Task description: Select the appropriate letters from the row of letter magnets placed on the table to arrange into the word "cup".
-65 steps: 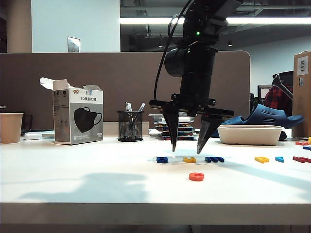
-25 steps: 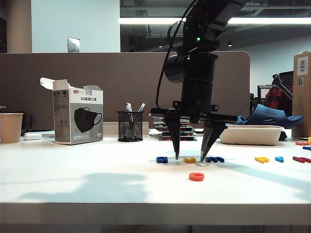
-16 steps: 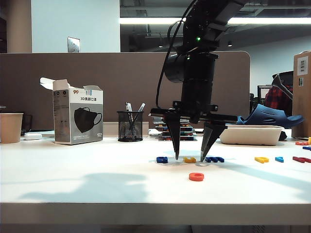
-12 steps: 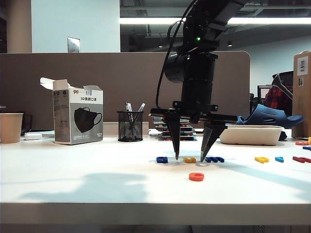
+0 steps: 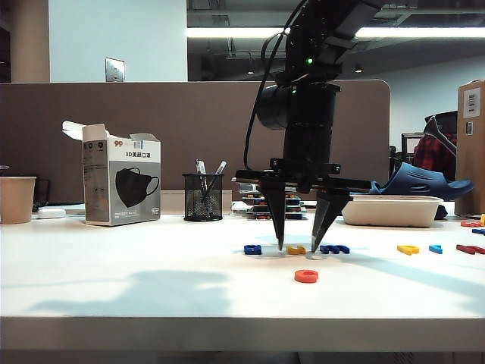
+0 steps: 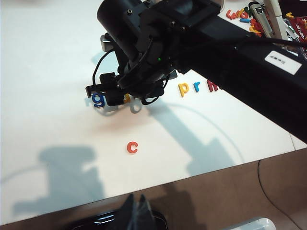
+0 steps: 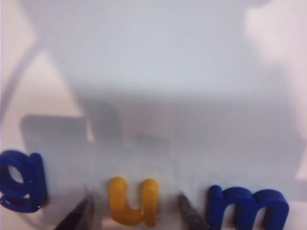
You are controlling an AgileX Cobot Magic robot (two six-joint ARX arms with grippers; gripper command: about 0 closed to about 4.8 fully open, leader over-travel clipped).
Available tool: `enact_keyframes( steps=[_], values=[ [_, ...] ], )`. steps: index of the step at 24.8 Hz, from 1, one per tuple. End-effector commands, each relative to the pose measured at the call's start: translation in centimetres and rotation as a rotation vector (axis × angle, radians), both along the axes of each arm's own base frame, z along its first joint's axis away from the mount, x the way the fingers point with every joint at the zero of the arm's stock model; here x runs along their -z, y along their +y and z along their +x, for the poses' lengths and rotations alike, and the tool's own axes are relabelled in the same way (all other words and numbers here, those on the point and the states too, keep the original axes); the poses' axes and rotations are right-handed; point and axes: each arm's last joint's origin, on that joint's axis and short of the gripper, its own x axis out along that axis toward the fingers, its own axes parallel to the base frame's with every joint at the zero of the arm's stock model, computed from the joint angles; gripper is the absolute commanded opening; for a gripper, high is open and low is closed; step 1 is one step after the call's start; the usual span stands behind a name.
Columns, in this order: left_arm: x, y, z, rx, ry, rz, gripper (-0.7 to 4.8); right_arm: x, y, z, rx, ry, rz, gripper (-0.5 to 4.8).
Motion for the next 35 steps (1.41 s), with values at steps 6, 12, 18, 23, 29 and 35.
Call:
enact_keyframes(
  steps=[6,12,18,23,29,35],
  values=[
    [-0.19,0.06,-0.01,-0.002,-0.014,-0.007,-0.05,0.59,0.25,-0.11,-0.007,0.021,0.015,2.06],
    [-0.19,0.06,-0.01,-0.002,-0.014,-0.007,-0.05,0.59,0.25,-0.11,-0.007,0.021,0.015,1.66],
    [-0.19,0.06,-0.01,-0.002,-0.014,-0.007,-0.05,0.61,0.25,-0.11,-0.007,0.021,0.014,1.35],
    [-0.19,0.06,-0.01,-0.002,-0.014,-0.007,-0.05,0.61,0.24,-0.11,-0.006,0.020,0.011,1.16],
    [-0.19,0.06,-0.01,-0.002,-0.014,-0.007,-0.05,0.59,0.22,-0.09,-0.005,0.017,0.008,1.15],
    [-0.19,0.06,-0.01,-0.002,-0.014,-0.007,-0.05,0.58,0.25,-0.03,-0.005,0.011,0.012,1.16]
  ],
)
